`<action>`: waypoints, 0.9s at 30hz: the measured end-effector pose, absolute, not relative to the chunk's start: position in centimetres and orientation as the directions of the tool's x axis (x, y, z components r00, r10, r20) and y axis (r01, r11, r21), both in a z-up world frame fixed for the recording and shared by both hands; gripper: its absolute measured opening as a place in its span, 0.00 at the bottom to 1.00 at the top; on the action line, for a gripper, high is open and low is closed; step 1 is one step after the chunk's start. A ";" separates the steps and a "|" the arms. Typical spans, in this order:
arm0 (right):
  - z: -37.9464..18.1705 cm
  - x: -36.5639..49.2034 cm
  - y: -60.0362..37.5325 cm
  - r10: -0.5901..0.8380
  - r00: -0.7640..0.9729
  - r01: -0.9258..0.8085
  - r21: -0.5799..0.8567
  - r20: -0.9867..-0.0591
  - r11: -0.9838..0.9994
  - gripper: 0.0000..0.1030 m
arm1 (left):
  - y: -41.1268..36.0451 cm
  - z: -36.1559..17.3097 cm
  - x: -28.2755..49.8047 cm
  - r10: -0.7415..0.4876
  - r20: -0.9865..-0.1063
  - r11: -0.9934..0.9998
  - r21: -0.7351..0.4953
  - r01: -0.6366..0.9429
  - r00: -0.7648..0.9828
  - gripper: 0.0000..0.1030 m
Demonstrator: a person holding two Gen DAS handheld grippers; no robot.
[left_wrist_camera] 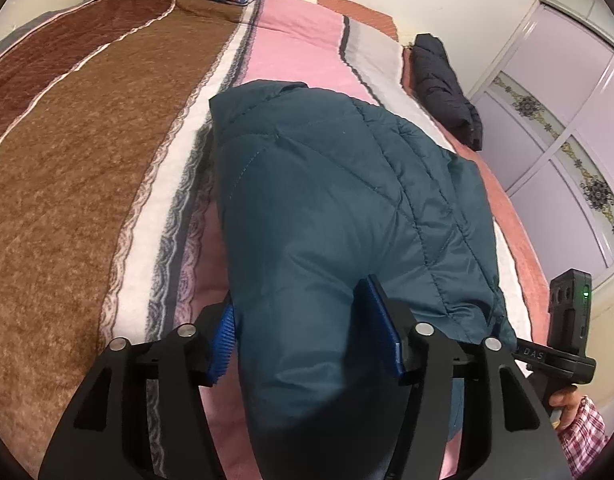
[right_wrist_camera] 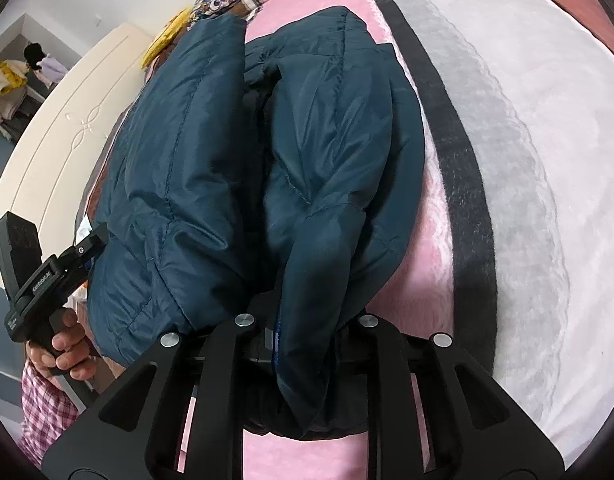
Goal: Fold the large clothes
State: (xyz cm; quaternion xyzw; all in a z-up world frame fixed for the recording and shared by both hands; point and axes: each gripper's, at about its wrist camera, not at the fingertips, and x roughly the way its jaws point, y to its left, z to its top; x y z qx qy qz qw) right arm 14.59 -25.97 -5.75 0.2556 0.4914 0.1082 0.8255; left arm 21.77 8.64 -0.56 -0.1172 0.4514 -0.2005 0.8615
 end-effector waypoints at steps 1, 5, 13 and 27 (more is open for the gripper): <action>-5.7 14.8 -25.9 0.429 0.491 0.079 0.529 -0.758 0.845 0.21 | 8.6 -0.4 21.7 -0.440 -0.737 0.898 -0.373 0.234 0.513 0.57; -5.4 15.4 -26.0 0.419 0.485 0.089 0.520 -0.768 0.850 0.22 | 8.4 0.2 21.4 -0.403 -0.751 0.915 -0.338 0.220 0.524 0.59; -4.6 15.1 -26.1 0.413 0.489 0.096 0.518 -0.768 0.850 0.30 | 7.9 2.3 19.8 -0.353 -0.736 0.936 -0.263 0.236 0.578 0.62; -2.0 12.4 -26.9 0.351 0.535 0.102 0.471 -0.768 0.876 0.36 | 8.2 5.2 16.4 -0.298 -0.716 0.954 -0.209 0.214 0.631 0.63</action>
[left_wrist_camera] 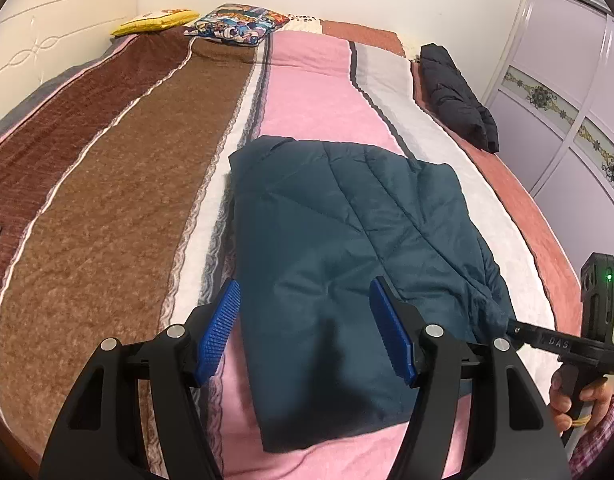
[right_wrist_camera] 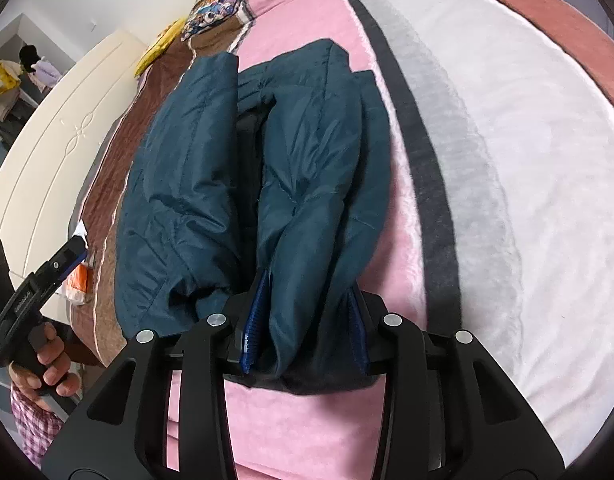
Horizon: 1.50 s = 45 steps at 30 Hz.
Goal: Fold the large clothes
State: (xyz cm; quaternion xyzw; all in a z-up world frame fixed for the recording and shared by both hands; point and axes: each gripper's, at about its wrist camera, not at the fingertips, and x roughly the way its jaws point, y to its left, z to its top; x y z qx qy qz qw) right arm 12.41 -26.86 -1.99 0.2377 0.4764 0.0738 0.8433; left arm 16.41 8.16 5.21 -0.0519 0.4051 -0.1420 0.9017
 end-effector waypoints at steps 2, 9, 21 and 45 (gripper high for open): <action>-1.5 11.7 -26.9 0.334 0.549 0.104 0.459 -0.766 0.882 0.37 | 8.2 5.5 15.9 -0.295 -0.712 0.955 -0.205 0.214 0.637 0.63; 3.2 9.0 -25.0 0.300 0.652 0.003 0.399 -0.696 0.917 0.37 | 7.9 6.7 13.8 -0.275 -0.698 0.961 -0.173 0.217 0.662 0.63; -0.7 11.1 -21.2 0.241 0.536 -0.008 0.280 -0.809 0.960 0.12 | 7.1 6.7 10.0 -0.229 -0.707 0.972 -0.121 0.204 0.670 0.63; 3.0 3.1 -19.5 0.161 0.642 0.025 0.231 -0.749 0.973 0.40 | 4.8 5.7 5.1 -0.128 -0.730 0.990 -0.054 0.129 0.672 0.63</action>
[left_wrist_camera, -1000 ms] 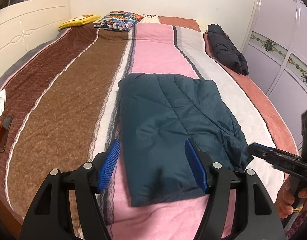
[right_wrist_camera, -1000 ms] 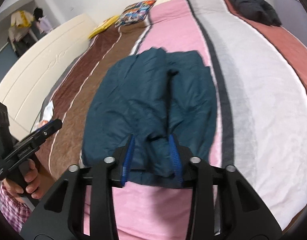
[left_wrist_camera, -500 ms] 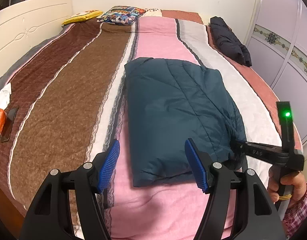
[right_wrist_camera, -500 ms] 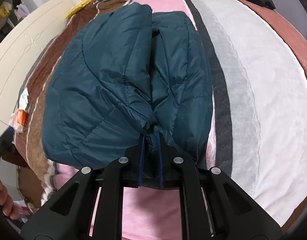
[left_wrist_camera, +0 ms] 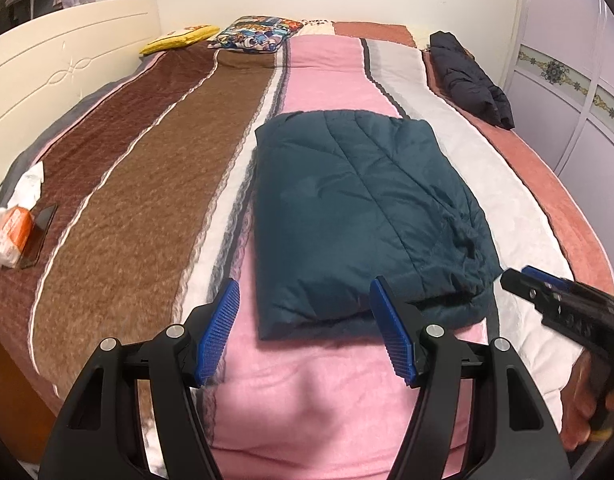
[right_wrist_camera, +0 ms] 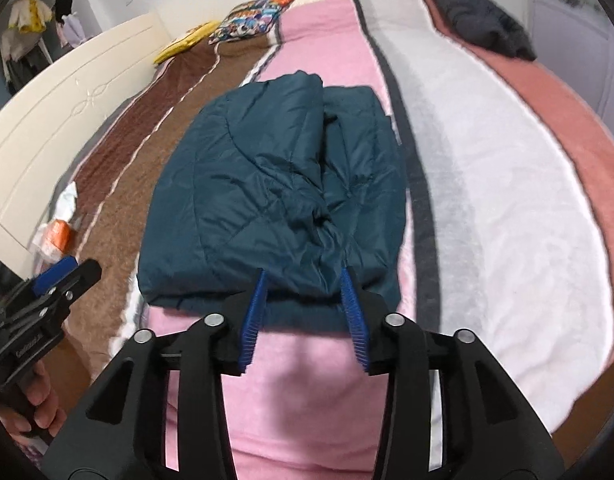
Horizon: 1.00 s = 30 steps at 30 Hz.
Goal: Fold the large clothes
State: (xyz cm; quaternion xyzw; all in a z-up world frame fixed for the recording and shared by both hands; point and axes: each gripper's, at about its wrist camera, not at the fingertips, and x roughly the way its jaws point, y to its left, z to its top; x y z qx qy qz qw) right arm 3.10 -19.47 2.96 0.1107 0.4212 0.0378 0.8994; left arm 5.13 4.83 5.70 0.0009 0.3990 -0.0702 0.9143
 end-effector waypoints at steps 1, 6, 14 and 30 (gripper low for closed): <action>3.0 2.3 -19.1 0.136 0.649 0.033 0.207 -0.748 0.978 0.42 | 4.7 5.5 4.7 -0.126 -0.735 0.991 -0.058 0.124 0.666 0.63; 1.8 -0.9 -17.9 0.022 0.669 0.075 0.097 -0.743 0.992 0.44 | 4.1 4.6 3.2 -0.108 -0.760 0.994 -0.062 0.095 0.641 0.63; -0.5 -2.8 -17.5 0.001 0.641 0.122 0.103 -0.768 0.987 0.44 | 2.4 1.8 0.1 -0.098 -0.800 0.994 -0.052 0.094 0.592 0.63; -3.4 -3.6 -17.0 -0.018 0.565 0.112 0.055 -0.825 0.992 0.44 | 1.8 -0.4 -0.8 -0.073 -0.837 0.996 -0.036 0.077 0.542 0.58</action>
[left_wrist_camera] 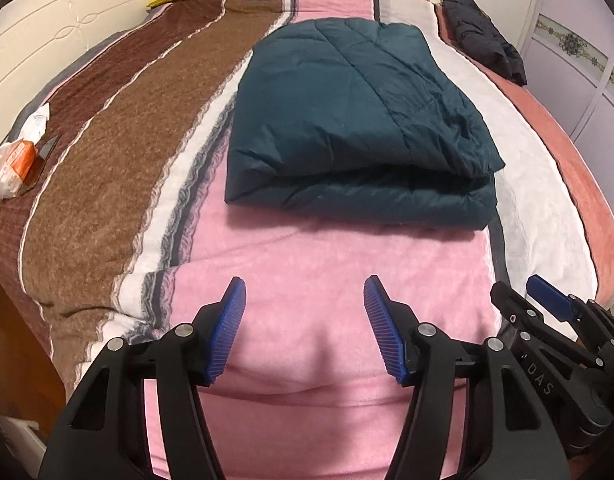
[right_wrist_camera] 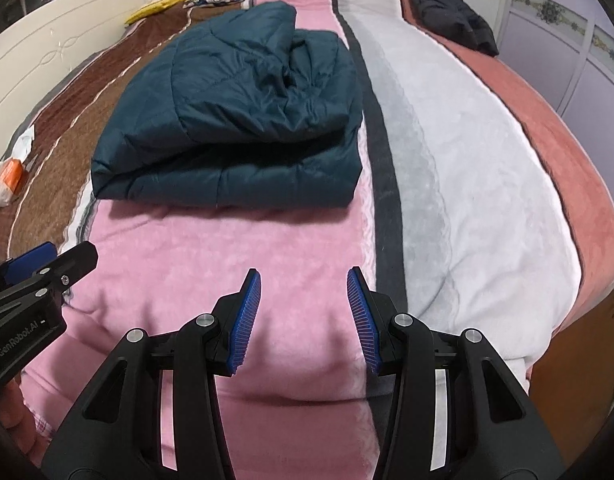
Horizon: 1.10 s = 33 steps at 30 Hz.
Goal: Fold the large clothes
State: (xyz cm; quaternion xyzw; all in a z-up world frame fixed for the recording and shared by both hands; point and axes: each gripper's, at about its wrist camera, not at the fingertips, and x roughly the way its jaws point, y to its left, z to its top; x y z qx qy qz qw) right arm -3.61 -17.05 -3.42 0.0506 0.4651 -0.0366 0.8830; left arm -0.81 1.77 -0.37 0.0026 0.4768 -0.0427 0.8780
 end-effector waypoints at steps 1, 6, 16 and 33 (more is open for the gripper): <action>-3.5 -3.6 -17.1 -0.017 0.563 0.114 0.057 -0.826 0.992 0.44 | 1.7 -0.4 -0.8 -0.072 -0.838 0.996 -0.035 0.079 0.541 0.57; -3.6 -3.6 -17.3 -0.012 0.559 0.123 0.069 -0.829 0.990 0.44 | 1.5 -0.5 -0.7 -0.071 -0.840 0.996 -0.034 0.079 0.537 0.57; -4.0 -3.3 -17.3 -0.004 0.545 0.122 0.075 -0.838 0.990 0.44 | 1.6 -0.7 -0.5 -0.069 -0.847 0.997 -0.036 0.074 0.528 0.57; -4.1 -3.3 -17.4 -0.001 0.540 0.123 0.078 -0.842 0.989 0.44 | 1.5 -0.8 -0.6 -0.071 -0.847 0.997 -0.036 0.075 0.526 0.57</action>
